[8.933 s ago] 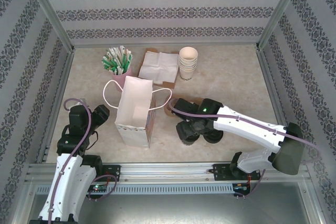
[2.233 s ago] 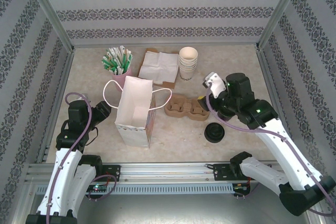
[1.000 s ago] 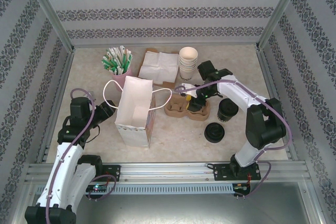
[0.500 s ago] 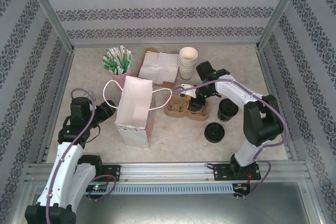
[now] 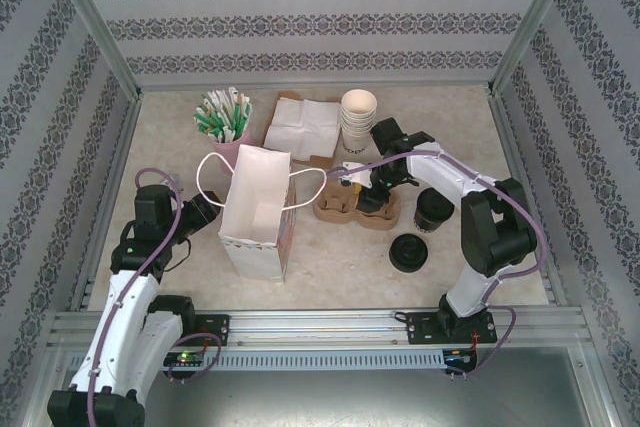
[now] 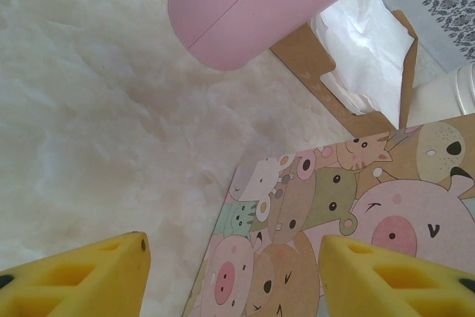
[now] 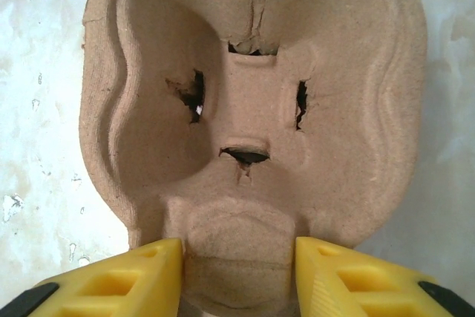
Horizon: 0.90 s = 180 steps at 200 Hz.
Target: Pack the takeout coffee
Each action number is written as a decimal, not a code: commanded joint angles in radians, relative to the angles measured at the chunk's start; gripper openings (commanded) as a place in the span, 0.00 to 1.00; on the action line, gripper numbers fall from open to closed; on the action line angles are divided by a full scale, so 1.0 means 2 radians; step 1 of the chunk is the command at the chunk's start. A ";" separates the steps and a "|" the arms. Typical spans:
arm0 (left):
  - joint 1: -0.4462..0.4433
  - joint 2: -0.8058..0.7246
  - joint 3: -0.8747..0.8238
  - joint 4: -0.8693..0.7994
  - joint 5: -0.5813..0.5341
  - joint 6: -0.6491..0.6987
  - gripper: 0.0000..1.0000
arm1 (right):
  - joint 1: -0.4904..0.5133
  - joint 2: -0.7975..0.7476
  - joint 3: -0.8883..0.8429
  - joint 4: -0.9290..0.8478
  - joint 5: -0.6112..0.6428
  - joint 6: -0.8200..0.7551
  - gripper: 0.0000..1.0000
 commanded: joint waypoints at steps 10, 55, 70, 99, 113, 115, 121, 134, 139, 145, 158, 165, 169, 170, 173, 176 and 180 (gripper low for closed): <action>0.001 -0.002 -0.007 0.010 0.005 -0.002 0.62 | 0.006 0.001 0.007 -0.006 0.001 -0.002 0.41; 0.001 -0.003 -0.008 0.009 0.007 -0.004 0.62 | 0.008 -0.019 0.004 -0.006 -0.003 -0.001 0.35; 0.001 -0.004 -0.008 0.008 0.007 -0.005 0.62 | 0.008 -0.027 0.001 -0.003 -0.004 0.003 0.34; 0.001 -0.007 -0.008 0.006 0.007 -0.004 0.62 | 0.009 -0.041 -0.008 0.003 -0.002 0.005 0.33; 0.001 -0.008 -0.009 0.006 0.008 -0.006 0.62 | 0.010 -0.048 -0.010 0.006 -0.003 0.010 0.33; 0.002 -0.008 -0.009 0.006 0.008 -0.006 0.62 | 0.010 -0.049 -0.010 0.007 -0.003 0.010 0.33; 0.001 -0.008 -0.009 0.006 0.008 -0.006 0.62 | 0.010 -0.052 -0.012 0.009 -0.005 0.014 0.33; 0.001 -0.009 -0.010 0.006 0.008 -0.007 0.62 | 0.011 -0.058 -0.013 0.009 -0.008 0.017 0.33; 0.001 -0.010 -0.010 0.006 0.008 -0.008 0.62 | 0.011 -0.060 -0.013 0.009 -0.009 0.019 0.33; 0.001 -0.010 -0.011 0.006 0.007 -0.009 0.62 | 0.010 -0.063 -0.013 0.010 -0.009 0.022 0.33; 0.001 -0.012 -0.012 0.008 0.007 -0.011 0.62 | 0.010 -0.070 -0.013 0.012 -0.009 0.032 0.33; 0.001 -0.012 -0.013 0.008 0.006 -0.012 0.62 | 0.010 -0.073 -0.013 0.013 -0.009 0.037 0.33; 0.002 -0.012 -0.012 0.008 0.005 -0.012 0.62 | 0.010 -0.076 -0.014 0.013 -0.009 0.039 0.34; 0.001 -0.012 -0.012 0.008 0.005 -0.012 0.62 | 0.010 -0.077 -0.014 0.013 -0.009 0.040 0.34; 0.001 -0.012 -0.012 0.008 0.005 -0.012 0.62 | 0.010 -0.078 -0.015 0.013 -0.010 0.041 0.34; 0.001 -0.012 -0.012 0.008 0.005 -0.012 0.62 | 0.010 -0.080 -0.015 0.012 -0.010 0.041 0.34; 0.001 -0.013 -0.011 0.008 0.005 -0.012 0.62 | 0.010 -0.081 -0.016 0.010 -0.010 0.041 0.34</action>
